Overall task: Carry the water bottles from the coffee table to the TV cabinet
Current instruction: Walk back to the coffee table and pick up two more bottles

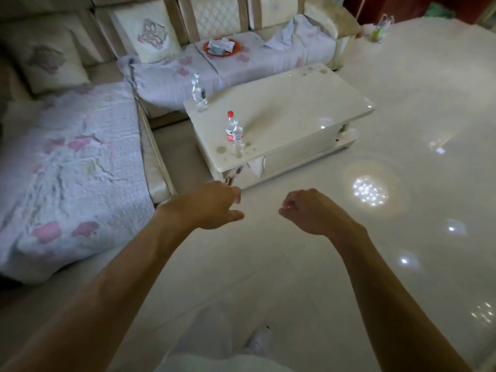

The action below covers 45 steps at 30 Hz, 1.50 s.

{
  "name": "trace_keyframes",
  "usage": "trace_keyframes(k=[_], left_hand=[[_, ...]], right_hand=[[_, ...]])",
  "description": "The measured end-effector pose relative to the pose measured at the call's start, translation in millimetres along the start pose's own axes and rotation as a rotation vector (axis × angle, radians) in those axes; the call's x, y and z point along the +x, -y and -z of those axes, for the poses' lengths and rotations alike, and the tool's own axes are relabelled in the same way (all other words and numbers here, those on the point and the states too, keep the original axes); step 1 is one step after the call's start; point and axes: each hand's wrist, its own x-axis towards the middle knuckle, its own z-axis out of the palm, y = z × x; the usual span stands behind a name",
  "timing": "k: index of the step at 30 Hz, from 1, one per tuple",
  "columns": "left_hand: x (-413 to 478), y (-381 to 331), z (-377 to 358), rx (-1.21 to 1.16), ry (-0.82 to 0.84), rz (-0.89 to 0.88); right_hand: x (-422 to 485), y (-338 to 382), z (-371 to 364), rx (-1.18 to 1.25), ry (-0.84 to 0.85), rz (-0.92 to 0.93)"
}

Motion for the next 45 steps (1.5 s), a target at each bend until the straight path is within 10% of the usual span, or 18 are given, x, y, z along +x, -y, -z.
trace_keyframes(k=[26,45], left_hand=[[157,242,89,-0.179,-0.069,0.080],[325,273,150,-0.199,0.022,0.144]], right_hand=[[280,125,41,-0.141,0.154,0.036],[455,76,91,-0.108,0.249,0.120]])
